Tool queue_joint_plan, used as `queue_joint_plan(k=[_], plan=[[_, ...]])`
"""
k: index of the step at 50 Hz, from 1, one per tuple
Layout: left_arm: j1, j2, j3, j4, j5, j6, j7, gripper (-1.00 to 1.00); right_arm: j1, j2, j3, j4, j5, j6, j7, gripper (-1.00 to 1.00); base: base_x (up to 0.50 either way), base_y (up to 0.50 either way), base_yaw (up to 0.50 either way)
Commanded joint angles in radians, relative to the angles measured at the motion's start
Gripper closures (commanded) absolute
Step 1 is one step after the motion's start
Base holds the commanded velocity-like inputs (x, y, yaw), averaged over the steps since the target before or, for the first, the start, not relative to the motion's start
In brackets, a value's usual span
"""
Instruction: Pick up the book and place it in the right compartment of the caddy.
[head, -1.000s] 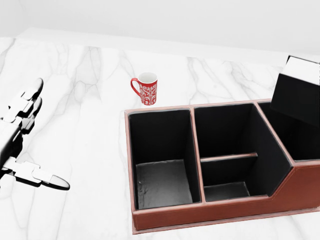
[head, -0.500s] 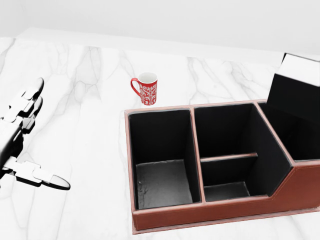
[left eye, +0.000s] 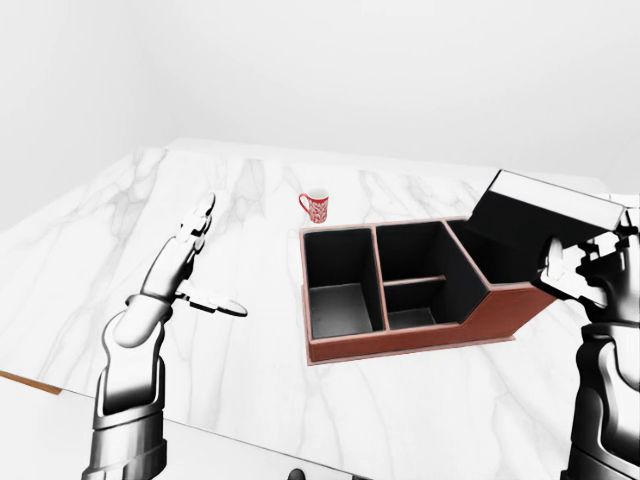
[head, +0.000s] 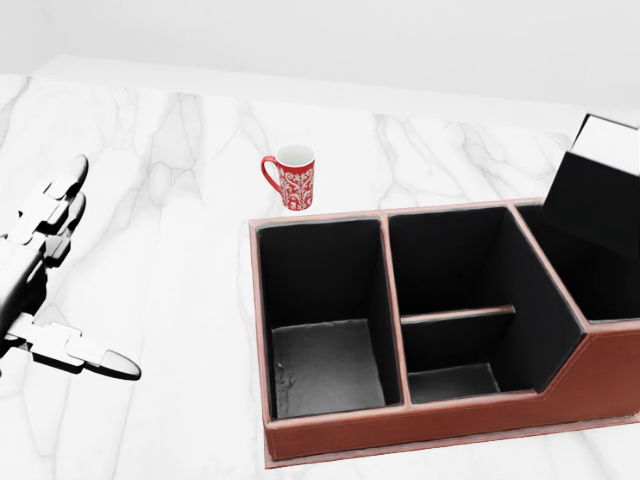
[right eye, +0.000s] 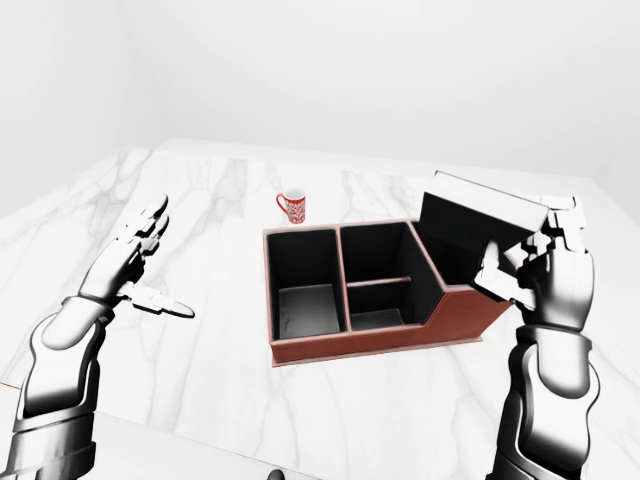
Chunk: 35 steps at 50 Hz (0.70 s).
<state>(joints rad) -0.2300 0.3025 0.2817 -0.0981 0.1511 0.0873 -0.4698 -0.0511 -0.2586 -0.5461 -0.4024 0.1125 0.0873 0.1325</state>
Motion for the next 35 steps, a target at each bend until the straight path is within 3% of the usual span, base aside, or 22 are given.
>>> queue_joint_plan(k=[1,35], plan=[[-0.004,0.0,-0.003,0.005,0.002,0.0,0.001,-1.0,-0.007,-0.002,-0.01,0.004,0.019,0.0,-0.02,1.0,0.0,0.0,0.0],[-0.007,0.006,0.004,0.0,-0.008,0.0,-0.002,-1.0,0.017,0.017,0.013,0.085,-0.03,0.0,-0.028,1.0,0.0,0.0,0.0]])
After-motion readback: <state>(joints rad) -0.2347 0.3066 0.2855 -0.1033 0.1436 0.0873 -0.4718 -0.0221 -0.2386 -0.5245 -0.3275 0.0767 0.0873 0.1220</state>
